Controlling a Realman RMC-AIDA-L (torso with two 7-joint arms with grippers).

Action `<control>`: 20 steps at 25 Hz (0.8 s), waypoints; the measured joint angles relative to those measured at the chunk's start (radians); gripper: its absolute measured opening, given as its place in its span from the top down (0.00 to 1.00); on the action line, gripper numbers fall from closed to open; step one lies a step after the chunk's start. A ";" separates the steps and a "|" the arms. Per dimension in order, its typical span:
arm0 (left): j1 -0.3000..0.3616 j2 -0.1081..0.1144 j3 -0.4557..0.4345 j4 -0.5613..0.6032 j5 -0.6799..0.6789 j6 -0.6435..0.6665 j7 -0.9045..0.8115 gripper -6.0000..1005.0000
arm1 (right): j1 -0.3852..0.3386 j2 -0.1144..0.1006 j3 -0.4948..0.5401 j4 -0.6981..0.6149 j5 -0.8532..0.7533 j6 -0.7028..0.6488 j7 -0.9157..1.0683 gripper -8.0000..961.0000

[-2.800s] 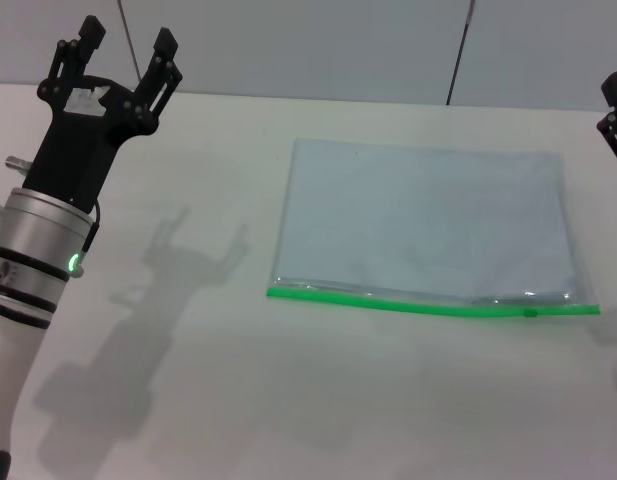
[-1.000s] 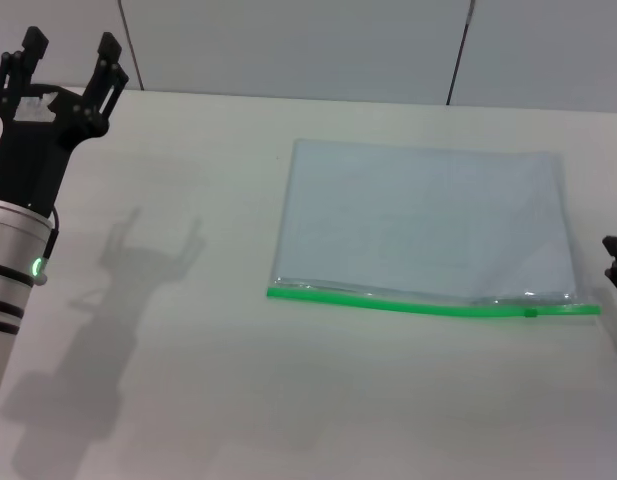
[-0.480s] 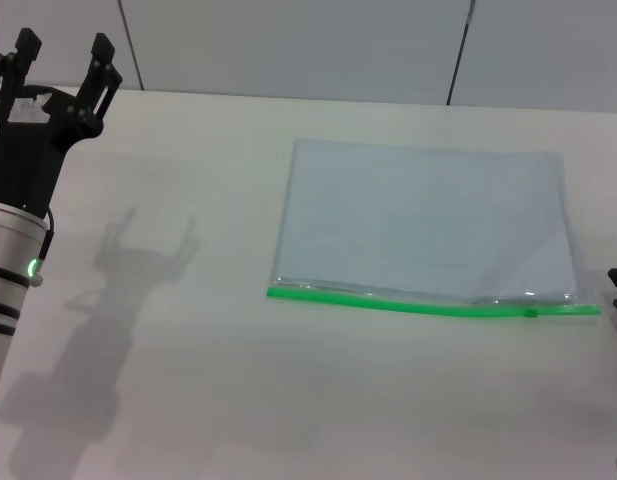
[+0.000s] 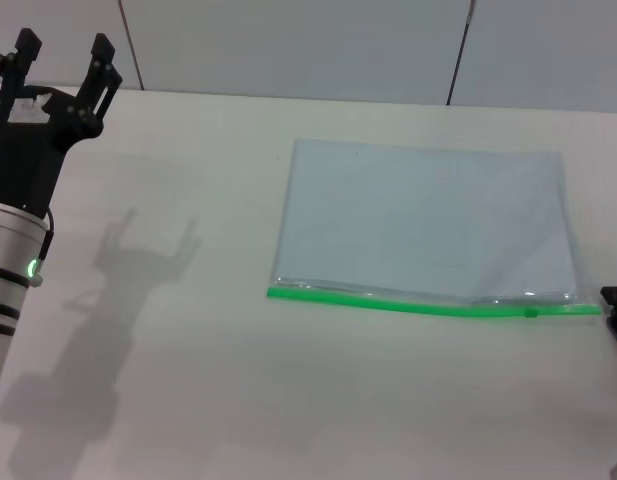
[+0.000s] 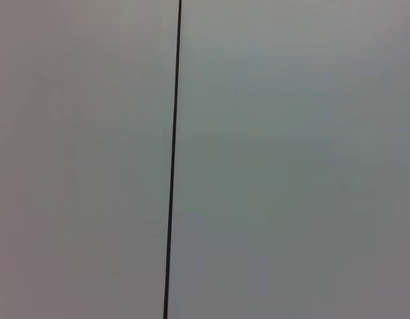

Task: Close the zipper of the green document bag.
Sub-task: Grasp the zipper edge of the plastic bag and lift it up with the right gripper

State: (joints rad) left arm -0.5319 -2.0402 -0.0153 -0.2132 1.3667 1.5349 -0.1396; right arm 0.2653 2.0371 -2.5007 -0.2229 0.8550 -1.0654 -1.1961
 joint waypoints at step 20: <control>0.001 0.000 -0.002 0.000 0.000 -0.001 0.000 0.18 | 0.023 0.002 -0.089 -0.065 -0.011 0.023 -0.007 0.24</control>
State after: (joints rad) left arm -0.5312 -2.0402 -0.0169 -0.2131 1.3667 1.5339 -0.1396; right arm 0.2885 2.0386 -2.5896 -0.2881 0.8438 -1.0425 -1.2028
